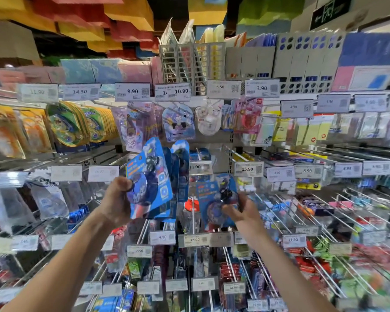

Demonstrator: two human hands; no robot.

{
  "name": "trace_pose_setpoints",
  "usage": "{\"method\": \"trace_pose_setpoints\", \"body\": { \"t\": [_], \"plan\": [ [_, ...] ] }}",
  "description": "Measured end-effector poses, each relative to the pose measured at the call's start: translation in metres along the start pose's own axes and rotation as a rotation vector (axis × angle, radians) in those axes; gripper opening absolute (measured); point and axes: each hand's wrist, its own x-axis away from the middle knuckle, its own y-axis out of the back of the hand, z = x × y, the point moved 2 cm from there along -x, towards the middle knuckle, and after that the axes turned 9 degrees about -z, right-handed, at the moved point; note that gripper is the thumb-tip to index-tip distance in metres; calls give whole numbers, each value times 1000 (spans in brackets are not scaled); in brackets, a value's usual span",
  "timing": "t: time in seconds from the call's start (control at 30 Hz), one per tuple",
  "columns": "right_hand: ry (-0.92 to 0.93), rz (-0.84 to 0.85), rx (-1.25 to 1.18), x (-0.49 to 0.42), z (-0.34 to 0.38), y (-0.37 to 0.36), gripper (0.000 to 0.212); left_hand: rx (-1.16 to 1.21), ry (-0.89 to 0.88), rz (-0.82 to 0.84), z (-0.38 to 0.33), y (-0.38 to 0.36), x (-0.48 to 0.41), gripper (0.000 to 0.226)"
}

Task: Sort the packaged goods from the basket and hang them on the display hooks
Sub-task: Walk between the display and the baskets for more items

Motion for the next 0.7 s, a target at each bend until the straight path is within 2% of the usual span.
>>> {"method": "trace_pose_setpoints", "body": {
  "t": [0.03, 0.1, 0.17, 0.23, 0.3, 0.4, 0.47, 0.53, 0.6, 0.7],
  "plan": [
    [-41, -17, -25, 1, -4, -1, 21, 76, -26, 44, 1, -3, -6, 46],
    [-93, -39, -64, 0, -10, -4, 20, -41, 61, -74, 0, -7, -18, 52],
    [-117, -38, -55, -2, -8, -6, 16, -171, 38, -185, 2, -11, -22, 70],
    [-142, -25, -67, -4, -8, -7, 18, -199, 50, -246, 0, -19, -23, 68],
    [-151, 11, -68, -5, -3, -9, 28, -195, 56, -263, 1, -16, -28, 64],
    [-143, 61, -51, -8, -5, -13, 48, -196, 40, -250, -1, -9, -36, 83],
    [-133, 50, -16, -9, -4, -16, 49, -221, 38, -275, -3, -11, -40, 95],
    [-107, 41, 4, -9, 0, -19, 59, -245, 41, -265, -6, -16, -45, 94],
    [-71, 30, -4, -11, 4, -21, 49, -272, 36, -240, -9, -20, -50, 80],
    [-32, -7, -1, -16, 4, -25, 29, -321, 67, -229, -9, -19, -54, 74]
  ]
}}
